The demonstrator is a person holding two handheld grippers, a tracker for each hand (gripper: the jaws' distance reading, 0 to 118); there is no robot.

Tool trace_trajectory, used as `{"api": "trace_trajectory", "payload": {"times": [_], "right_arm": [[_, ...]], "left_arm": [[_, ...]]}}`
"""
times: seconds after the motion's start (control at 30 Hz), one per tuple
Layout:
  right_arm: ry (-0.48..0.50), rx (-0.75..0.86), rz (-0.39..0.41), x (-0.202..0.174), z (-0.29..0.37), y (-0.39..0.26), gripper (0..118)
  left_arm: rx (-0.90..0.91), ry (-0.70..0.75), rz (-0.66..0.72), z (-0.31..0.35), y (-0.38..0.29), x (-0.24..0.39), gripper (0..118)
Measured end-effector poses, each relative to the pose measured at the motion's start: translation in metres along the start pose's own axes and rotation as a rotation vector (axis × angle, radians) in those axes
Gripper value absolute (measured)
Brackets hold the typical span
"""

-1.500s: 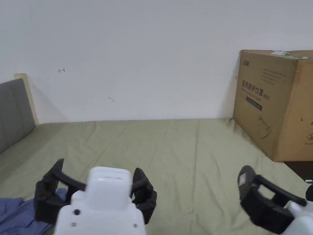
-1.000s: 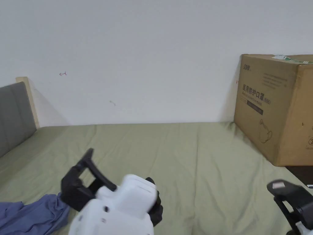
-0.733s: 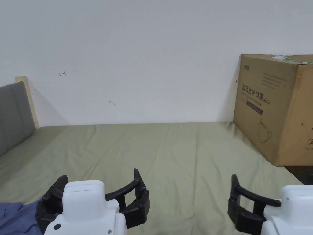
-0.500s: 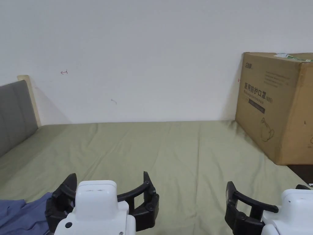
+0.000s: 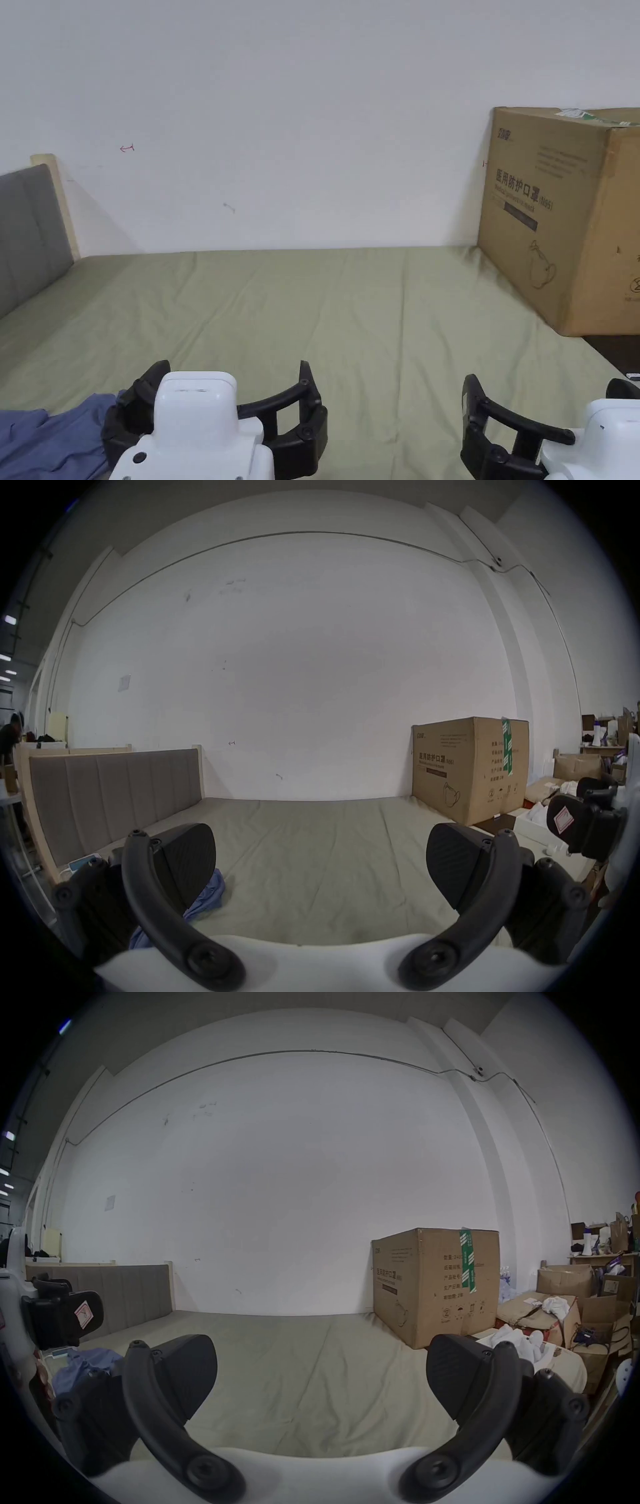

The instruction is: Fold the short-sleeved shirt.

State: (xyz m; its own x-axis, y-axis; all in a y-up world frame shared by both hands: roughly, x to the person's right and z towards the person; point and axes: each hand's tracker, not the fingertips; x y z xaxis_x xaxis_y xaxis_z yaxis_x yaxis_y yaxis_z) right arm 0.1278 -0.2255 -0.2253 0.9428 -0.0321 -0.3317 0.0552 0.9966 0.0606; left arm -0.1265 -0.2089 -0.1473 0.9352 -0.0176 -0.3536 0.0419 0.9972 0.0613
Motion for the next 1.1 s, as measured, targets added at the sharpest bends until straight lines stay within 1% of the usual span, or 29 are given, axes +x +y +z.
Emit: {"api": "trace_trajectory", "payload": {"times": [0.13,0.3,0.4,0.43,0.47,0.5,0.53,0.57,0.6,0.63,0.67,0.7,0.87,1.0,1.1], "right_arm": [[0.014,0.009,0.006,-0.002,0.002,0.001,118],[-0.012,0.002,0.045,-0.007,0.004,0.004,118],[0.015,-0.027,0.051,-0.007,0.005,0.006,117],[0.055,-0.022,0.038,-0.004,0.007,0.006,114],[0.119,-0.009,0.004,-0.001,0.008,0.007,101],[0.139,-0.018,-0.02,0.003,0.01,0.007,76],[0.129,-0.006,-0.015,0.005,0.011,0.007,34],[0.111,-0.008,-0.008,0.005,0.009,0.008,1],[0.08,-0.021,-0.001,0.008,0.005,0.008,1],[0.08,-0.028,-0.021,0.01,0.003,0.011,1],[0.113,-0.047,-0.07,0.016,0.001,0.012,1],[0.125,-0.067,-0.087,0.02,-0.002,0.013,1],[0.08,-0.064,-0.063,0.023,-0.002,0.014,1],[0.092,-0.071,-0.092,0.026,-0.003,0.016,1],[0.113,-0.077,-0.086,0.019,-0.009,0.019,1]], "left_arm": [[0.019,0.003,-0.022,0.002,0.001,0.0,118],[0.013,-0.003,-0.016,0.006,0.004,0.001,118],[0.016,0.01,-0.033,0.007,0.004,0.004,118],[0.024,0.01,-0.049,0.009,0.005,0.005,116],[0.03,0.007,-0.064,0.01,0.007,0.005,104],[0.039,0.0,-0.078,0.013,0.009,0.005,82],[0.042,-0.002,-0.089,0.015,0.011,0.006,49],[0.044,-0.005,-0.107,0.016,0.013,0.006,6],[0.035,0.004,-0.124,0.015,0.015,0.007,1],[0.024,0.01,-0.135,0.013,0.016,0.008,1],[0.03,0.011,-0.128,0.014,0.015,0.008,1],[0.033,0.017,-0.128,0.015,0.015,0.009,1],[-0.012,-0.011,-0.084,0.011,0.012,0.008,1],[-0.042,-0.027,-0.04,0.008,0.009,0.001,1],[-0.044,0.01,0.002,0.011,0.011,-0.019,1]]}}
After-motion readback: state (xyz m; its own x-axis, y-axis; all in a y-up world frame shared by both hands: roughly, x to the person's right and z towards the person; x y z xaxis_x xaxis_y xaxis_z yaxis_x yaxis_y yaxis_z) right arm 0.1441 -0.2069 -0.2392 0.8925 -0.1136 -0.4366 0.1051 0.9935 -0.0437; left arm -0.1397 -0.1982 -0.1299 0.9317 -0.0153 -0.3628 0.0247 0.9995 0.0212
